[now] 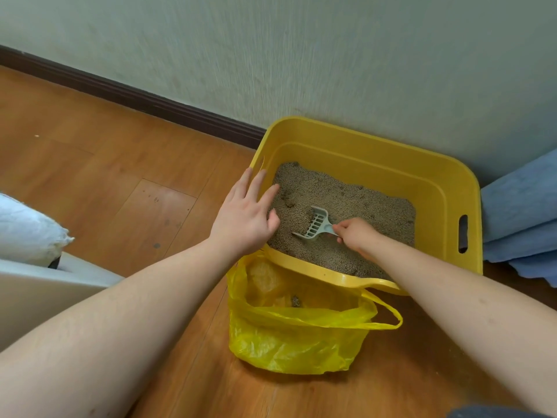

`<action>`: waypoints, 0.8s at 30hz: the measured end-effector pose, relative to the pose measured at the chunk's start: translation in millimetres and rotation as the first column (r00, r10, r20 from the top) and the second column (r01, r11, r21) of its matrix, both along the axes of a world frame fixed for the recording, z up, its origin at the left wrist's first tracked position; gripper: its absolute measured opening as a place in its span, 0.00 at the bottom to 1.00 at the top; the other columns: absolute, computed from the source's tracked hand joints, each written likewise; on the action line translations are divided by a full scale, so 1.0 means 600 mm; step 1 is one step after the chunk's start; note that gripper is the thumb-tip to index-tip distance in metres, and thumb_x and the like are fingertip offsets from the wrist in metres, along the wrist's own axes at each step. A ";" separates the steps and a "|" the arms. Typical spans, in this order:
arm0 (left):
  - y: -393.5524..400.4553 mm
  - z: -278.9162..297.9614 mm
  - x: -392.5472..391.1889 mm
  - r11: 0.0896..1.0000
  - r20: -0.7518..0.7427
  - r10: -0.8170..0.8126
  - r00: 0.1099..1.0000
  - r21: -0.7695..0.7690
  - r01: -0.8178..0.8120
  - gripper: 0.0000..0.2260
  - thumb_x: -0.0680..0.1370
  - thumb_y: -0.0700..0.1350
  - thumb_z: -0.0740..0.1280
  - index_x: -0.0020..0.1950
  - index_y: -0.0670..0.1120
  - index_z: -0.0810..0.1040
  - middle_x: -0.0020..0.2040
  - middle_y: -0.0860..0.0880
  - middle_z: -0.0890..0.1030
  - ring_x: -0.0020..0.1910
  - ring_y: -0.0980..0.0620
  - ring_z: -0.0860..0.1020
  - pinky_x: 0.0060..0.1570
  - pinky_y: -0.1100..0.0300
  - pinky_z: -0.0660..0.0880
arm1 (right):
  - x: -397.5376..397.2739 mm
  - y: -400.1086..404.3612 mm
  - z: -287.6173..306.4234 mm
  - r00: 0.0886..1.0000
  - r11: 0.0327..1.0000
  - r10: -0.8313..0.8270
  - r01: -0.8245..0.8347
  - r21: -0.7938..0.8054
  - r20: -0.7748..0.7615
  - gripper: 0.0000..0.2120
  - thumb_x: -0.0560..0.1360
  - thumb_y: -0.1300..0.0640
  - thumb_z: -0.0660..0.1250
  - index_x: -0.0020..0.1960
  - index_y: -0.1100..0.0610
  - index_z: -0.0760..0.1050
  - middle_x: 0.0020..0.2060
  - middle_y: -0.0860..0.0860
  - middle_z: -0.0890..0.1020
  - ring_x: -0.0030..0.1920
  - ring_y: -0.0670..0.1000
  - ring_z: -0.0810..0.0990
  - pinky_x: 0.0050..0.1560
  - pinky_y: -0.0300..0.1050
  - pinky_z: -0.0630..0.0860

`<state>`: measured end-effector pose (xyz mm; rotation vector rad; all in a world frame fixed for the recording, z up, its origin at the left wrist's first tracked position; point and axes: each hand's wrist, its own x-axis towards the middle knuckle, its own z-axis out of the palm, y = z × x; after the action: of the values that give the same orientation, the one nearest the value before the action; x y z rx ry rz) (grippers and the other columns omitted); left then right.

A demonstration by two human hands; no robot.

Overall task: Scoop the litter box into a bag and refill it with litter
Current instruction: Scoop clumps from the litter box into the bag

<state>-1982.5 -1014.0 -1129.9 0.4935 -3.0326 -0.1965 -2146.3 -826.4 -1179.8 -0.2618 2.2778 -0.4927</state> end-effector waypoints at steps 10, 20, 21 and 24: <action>0.001 0.001 0.001 0.996 -0.027 0.058 0.998 0.064 -0.056 0.28 0.76 0.55 0.51 0.70 0.41 0.69 0.78 0.38 0.57 0.78 0.42 0.53 0.75 0.49 0.52 | -0.006 -0.075 -0.027 0.992 0.998 -0.039 0.032 -0.061 -0.122 0.13 0.81 0.49 0.60 0.60 0.50 0.79 0.42 0.48 0.83 0.35 0.49 0.76 0.32 0.40 0.67; 0.002 0.004 -0.001 0.999 0.015 0.048 0.999 0.020 -0.048 0.32 0.76 0.57 0.48 0.78 0.44 0.58 0.79 0.41 0.53 0.79 0.43 0.49 0.75 0.52 0.46 | -0.027 -0.064 -0.037 0.995 0.974 -0.001 -0.021 -0.227 -0.101 0.14 0.81 0.51 0.60 0.63 0.51 0.77 0.43 0.49 0.84 0.27 0.46 0.69 0.28 0.40 0.62; 0.002 0.003 -0.001 0.999 0.016 0.046 0.999 0.021 -0.046 0.32 0.76 0.57 0.48 0.78 0.44 0.58 0.79 0.41 0.53 0.79 0.43 0.49 0.75 0.51 0.47 | -0.029 -0.062 -0.036 0.996 0.970 0.002 -0.025 -0.241 -0.095 0.14 0.81 0.51 0.60 0.63 0.51 0.77 0.43 0.49 0.84 0.28 0.46 0.69 0.28 0.40 0.62; 0.001 0.003 -0.001 0.999 0.021 0.046 0.999 0.026 -0.046 0.33 0.76 0.57 0.47 0.78 0.44 0.58 0.79 0.41 0.53 0.79 0.43 0.49 0.76 0.50 0.49 | -0.032 -0.054 -0.032 0.996 0.961 0.022 -0.045 -0.273 -0.085 0.13 0.81 0.51 0.61 0.62 0.51 0.78 0.42 0.48 0.84 0.29 0.47 0.69 0.29 0.40 0.62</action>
<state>-1983.0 -1013.3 -1127.9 0.5699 -3.0388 -0.2311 -2165.8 -858.9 -1198.7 -0.4663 2.2762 -0.7958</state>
